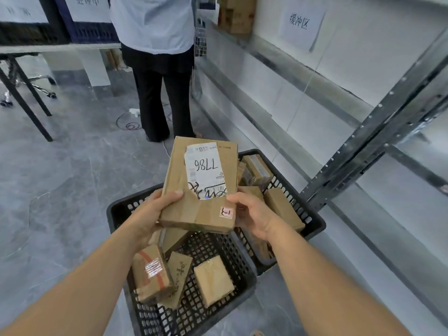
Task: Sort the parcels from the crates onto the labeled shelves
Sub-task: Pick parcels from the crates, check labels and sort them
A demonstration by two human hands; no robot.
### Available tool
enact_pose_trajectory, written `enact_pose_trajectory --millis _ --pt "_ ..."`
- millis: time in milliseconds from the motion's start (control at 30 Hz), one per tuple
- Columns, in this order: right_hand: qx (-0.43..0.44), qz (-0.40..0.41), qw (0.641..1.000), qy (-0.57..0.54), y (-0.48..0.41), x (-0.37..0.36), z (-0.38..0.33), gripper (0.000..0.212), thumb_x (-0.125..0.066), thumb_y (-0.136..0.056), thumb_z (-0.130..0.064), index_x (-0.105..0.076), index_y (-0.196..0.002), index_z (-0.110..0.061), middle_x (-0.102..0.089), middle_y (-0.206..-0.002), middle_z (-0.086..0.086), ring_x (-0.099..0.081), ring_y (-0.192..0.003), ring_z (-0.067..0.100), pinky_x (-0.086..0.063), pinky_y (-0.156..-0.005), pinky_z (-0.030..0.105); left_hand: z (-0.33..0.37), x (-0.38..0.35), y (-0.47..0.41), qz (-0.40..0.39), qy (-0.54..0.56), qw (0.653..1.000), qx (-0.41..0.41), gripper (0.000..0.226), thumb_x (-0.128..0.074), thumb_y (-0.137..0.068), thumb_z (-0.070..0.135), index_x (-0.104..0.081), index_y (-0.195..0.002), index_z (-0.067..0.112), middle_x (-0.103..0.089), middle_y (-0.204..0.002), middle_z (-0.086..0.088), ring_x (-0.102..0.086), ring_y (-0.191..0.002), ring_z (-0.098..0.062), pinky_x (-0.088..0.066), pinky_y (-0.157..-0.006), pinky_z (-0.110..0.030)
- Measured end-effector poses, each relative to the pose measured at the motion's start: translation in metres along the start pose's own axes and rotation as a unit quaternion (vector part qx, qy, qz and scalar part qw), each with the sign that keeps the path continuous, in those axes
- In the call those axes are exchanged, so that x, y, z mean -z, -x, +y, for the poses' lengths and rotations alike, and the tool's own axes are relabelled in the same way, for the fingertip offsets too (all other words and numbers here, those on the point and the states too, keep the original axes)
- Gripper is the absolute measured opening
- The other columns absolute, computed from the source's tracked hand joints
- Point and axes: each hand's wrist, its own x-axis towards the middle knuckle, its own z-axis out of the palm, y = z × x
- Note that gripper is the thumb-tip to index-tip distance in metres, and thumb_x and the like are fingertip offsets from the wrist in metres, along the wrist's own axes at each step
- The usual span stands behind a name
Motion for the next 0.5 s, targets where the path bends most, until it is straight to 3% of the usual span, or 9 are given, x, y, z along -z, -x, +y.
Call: enact_pose_trajectory --millis 133,200,267,367,433,500 --pt "0.035 0.038 0.998 -0.023 0.017 0.009 -0.012 0.044 -0.062 -0.086 -0.022 -0.054 -0.128 -0.014 -0.070 -0.098 0.007 -0.067 -0.078 0.017 -0.054 -0.061 0.031 0.014 -0.018 0.000 0.015 0.027 0.999 -0.036 0.094 -0.073 -0.055 0.062 -0.046 -0.135 0.020 -0.057 -0.122 -0.007 -0.055 -0.111 -0.025 -0.045 -0.097 -0.045" --pt "0.053 0.057 0.996 -0.045 0.027 0.016 -0.017 0.035 -0.057 -0.091 -0.018 -0.054 -0.125 -0.014 -0.068 -0.098 0.009 -0.065 -0.078 0.020 -0.055 -0.063 0.033 0.019 -0.030 0.003 0.019 0.048 0.998 -0.038 0.116 -0.076 -0.042 0.074 -0.038 -0.140 0.025 -0.050 -0.131 -0.007 -0.048 -0.120 -0.028 -0.036 -0.105 -0.053" --pt "0.077 0.077 0.991 -0.076 0.033 0.024 -0.021 0.045 -0.063 -0.084 -0.021 -0.053 -0.127 -0.014 -0.067 -0.105 0.014 -0.063 -0.085 0.024 -0.053 -0.074 0.041 0.021 -0.050 0.009 -0.005 0.060 0.997 -0.044 0.121 -0.078 -0.036 0.076 -0.036 -0.140 0.029 -0.047 -0.131 -0.005 -0.043 -0.125 -0.031 -0.031 -0.108 -0.058" --pt "0.100 0.091 0.985 -0.109 0.044 0.037 -0.023 0.066 -0.066 -0.070 -0.027 -0.049 -0.133 -0.016 -0.067 -0.111 0.014 -0.063 -0.089 0.026 -0.051 -0.078 0.045 0.022 -0.089 0.017 -0.049 0.110 0.992 -0.044 0.083 -0.077 -0.056 0.054 -0.042 -0.128 0.031 -0.051 -0.122 -0.003 -0.048 -0.119 -0.031 -0.035 -0.105 -0.056" --pt "0.110 0.100 0.982 -0.115 0.057 0.047 -0.022 0.058 -0.066 -0.079 -0.023 -0.048 -0.133 -0.015 -0.068 -0.109 0.012 -0.066 -0.087 0.024 -0.055 -0.074 0.042 0.023 -0.109 0.018 -0.060 0.118 0.990 -0.051 0.070 -0.076 -0.060 0.044 -0.043 -0.121 0.032 -0.055 -0.121 -0.008 -0.055 -0.112 -0.030 -0.042 -0.101 -0.054" --pt "0.109 0.101 0.982 -0.113 0.072 0.061 -0.019 0.048 -0.065 -0.087 -0.017 -0.049 -0.132 -0.015 -0.068 -0.113 0.011 -0.068 -0.093 0.024 -0.056 -0.084 0.046 0.030 -0.123 0.016 -0.040 0.126 0.989 -0.065 0.070 -0.078 -0.064 0.036 -0.043 -0.124 0.031 -0.058 -0.120 -0.010 -0.059 -0.107 -0.028 -0.047 -0.096 -0.051"
